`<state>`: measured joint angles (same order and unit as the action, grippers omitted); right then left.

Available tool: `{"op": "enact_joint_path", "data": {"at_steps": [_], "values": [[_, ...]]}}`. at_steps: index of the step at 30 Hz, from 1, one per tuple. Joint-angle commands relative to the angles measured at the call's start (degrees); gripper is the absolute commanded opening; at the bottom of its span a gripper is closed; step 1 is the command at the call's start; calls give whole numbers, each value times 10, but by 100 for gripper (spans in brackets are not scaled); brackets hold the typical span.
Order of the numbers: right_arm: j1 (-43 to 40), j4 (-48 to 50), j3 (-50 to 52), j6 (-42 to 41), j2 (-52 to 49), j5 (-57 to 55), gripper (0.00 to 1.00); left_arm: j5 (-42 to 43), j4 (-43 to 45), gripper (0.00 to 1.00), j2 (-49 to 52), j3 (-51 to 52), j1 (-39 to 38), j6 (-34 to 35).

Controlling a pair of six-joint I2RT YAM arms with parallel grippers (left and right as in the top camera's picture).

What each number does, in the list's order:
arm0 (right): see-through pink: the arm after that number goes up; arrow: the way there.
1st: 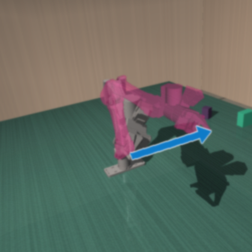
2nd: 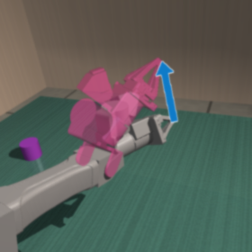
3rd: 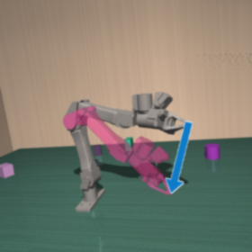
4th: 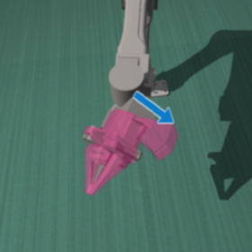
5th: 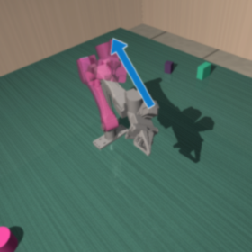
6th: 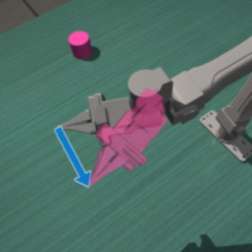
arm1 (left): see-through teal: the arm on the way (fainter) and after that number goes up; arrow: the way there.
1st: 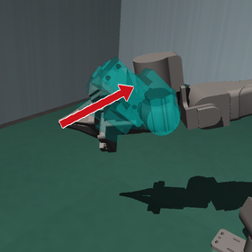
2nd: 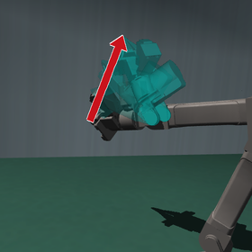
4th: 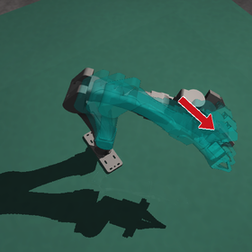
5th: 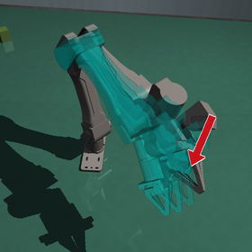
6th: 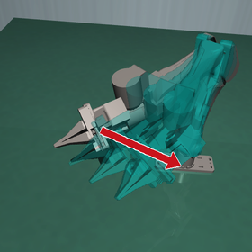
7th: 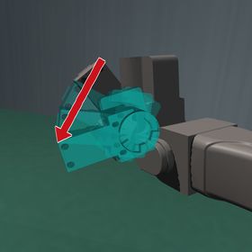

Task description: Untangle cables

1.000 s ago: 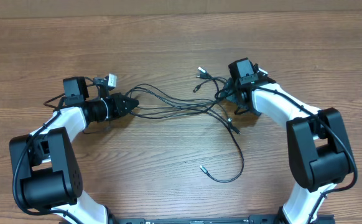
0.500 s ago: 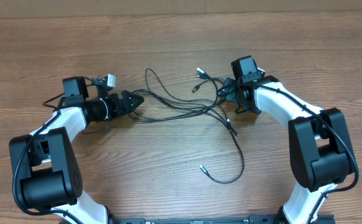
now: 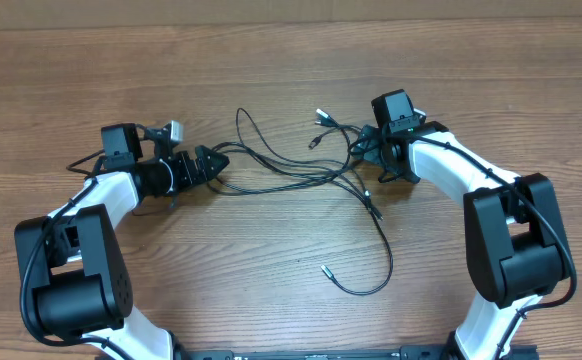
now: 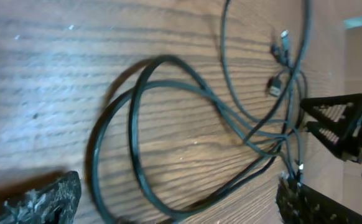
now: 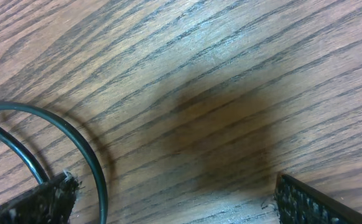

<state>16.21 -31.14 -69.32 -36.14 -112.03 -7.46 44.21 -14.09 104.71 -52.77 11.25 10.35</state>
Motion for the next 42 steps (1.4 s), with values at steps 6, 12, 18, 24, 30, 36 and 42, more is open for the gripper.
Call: {"op": "enact_joint_path", "data": {"at_steps": [6,12,18,24,30,36,42], "values": [[2,0,19,-10,-38,76,100,-182,-41,100,-73,-10,-42,-5],[2,1,19,-11,-38,76,100,-320,-54,99,-111,-10,-108,-5],[2,2,19,-10,-38,75,100,-344,-40,100,-111,-10,-159,-18],[2,-35,-16,37,-2,76,91,-356,-38,99,-111,-10,-167,-18],[2,-78,-47,36,66,78,100,-356,-27,99,-111,-10,-167,-17],[2,-113,-41,37,69,129,100,-356,-27,100,-111,-10,-169,-17],[2,-223,-40,37,69,136,99,-357,-32,100,-111,-10,-169,-18]]}}
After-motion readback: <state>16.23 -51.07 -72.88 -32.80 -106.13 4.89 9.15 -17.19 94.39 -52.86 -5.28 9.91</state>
